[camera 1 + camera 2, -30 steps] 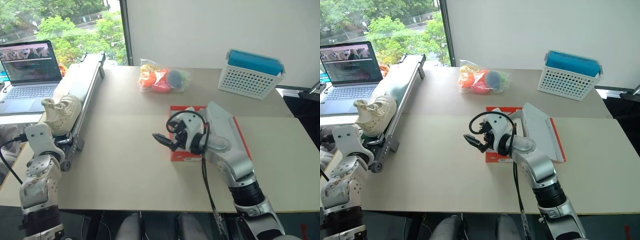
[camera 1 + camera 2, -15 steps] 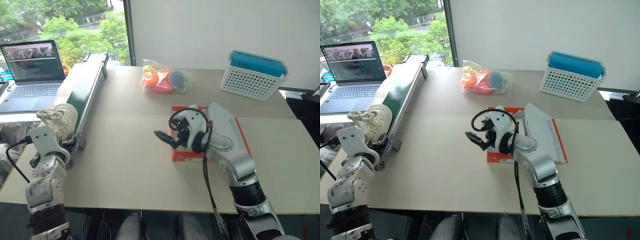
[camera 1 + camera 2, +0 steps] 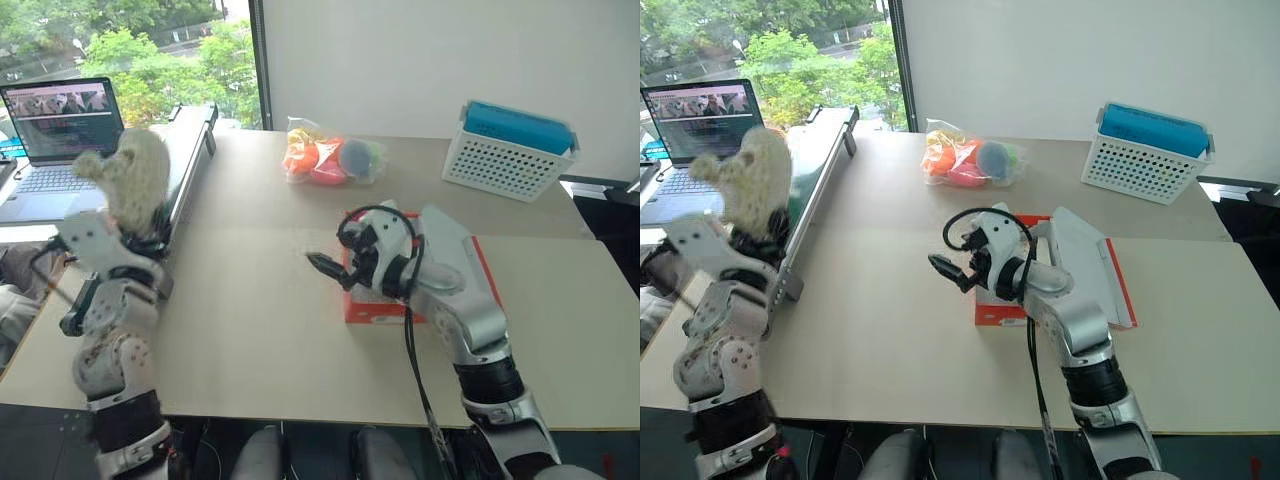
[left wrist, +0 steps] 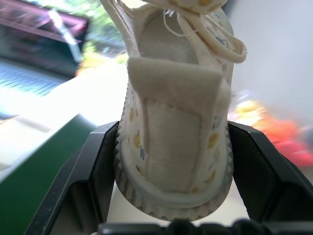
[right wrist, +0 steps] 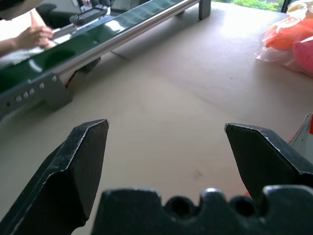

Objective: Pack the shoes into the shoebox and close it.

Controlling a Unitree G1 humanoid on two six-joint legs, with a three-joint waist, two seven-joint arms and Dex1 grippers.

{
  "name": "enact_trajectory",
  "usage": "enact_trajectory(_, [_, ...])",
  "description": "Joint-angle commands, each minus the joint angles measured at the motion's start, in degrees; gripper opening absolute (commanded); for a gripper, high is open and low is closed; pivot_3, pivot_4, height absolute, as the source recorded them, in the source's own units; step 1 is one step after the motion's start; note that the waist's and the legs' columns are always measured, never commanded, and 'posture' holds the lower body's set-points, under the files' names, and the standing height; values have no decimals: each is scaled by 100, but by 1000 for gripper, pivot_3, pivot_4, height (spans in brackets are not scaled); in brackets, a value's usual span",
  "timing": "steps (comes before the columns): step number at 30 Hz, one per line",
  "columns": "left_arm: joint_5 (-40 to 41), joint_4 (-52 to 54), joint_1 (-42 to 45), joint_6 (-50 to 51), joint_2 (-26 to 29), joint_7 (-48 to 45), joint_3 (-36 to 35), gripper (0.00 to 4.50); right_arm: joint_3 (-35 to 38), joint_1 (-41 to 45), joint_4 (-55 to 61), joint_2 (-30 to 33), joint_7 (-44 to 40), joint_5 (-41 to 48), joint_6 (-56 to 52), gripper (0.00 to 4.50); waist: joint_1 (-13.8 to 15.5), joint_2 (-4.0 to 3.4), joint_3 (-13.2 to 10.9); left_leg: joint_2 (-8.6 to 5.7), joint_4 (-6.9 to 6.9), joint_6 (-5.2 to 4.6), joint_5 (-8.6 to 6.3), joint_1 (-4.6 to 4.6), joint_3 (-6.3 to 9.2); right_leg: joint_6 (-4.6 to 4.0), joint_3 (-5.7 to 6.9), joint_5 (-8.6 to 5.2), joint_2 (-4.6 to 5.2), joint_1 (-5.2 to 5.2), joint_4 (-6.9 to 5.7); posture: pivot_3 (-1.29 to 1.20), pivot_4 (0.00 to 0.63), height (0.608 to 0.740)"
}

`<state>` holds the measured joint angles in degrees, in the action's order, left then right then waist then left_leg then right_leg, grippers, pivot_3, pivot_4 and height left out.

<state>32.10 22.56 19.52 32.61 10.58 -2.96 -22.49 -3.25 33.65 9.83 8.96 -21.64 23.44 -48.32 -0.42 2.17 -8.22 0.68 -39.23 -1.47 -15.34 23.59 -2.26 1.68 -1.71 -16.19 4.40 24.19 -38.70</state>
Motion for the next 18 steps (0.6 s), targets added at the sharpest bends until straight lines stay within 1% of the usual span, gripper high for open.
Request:
enact_trajectory(1, [1043, 567, -26, 776, -222, -228, 540, 3127, 1830, 837, -673, -949, 1188, 1486, -1224, 4500, -54, 0, 0, 2, 0, 0, 0, -1, 1, 0, 0, 0, -2, 0, -7, 0, 150, 740])
enact_trajectory(2, [1370, 656, -47, 1020, -307, -272, 676, 3127, 2355, 1092, -900, -1238, 1529, 1952, -1577, 4500, -78, 0, 0, 3, 0, -1, 0, -4, -1, -2, -7, 1, -6, 6, -13, 0, 150, 740])
enact_trajectory(3, [1581, 761, -149, 1217, -346, -381, 899, 3127, 2849, 1427, -1119, -1438, 1839, 2729, -1847, 4500, -86, -1, -1, 5, 1, -2, 0, -5, 0, -3, -10, 1, -8, 7, -18, 0, 150, 740])
enact_trajectory(4, [1632, 843, -249, 1335, -311, -481, 1095, 3127, 3193, 1703, -1230, -1534, 2025, 3229, -2173, 4500, -87, -2, -2, 10, 1, -1, 0, -5, 1, -3, -6, 1, -9, 8, -21, 0, 150, 740])
enact_trajectory(7, [1617, 911, -355, 1455, -171, -539, 1360, 3127, 3657, 2096, -1332, -1627, 2694, 3989, -2675, 4500, -124, -6, -3, 12, 5, 2, 3, -6, 0, -3, -2, 1, -14, 11, -22, 0, 150, 740])
enact_trajectory(10, [1632, 877, -319, 1422, -149, -531, 1494, 3127, 3701, 2138, -1294, -1727, 3288, 4353, -2813, 4500, -149, -11, -1, 10, 6, 2, 4, -9, -3, -4, -4, 1, -17, 7, -21, 0, 150, 740])
enact_trajectory(13, [1630, 809, -298, 1450, -150, -550, 1585, 3127, 3655, 2119, -1257, -1752, 3655, 4667, -2765, 4500, -174, -11, -2, 3, 5, -9, 7, -7, -8, -4, -10, 1, -14, 5, -17, 0, 150, 740])
enact_trajectory(18, [1673, 711, -265, 1474, -174, -496, 1522, 3127, 3615, 2022, -1145, -1757, 4206, 5377, -2499, 4500, -193, -11, -2, 4, 6, -9, 8, -7, -8, -3, -10, 1, -16, 4, -17, 0, 150, 740])
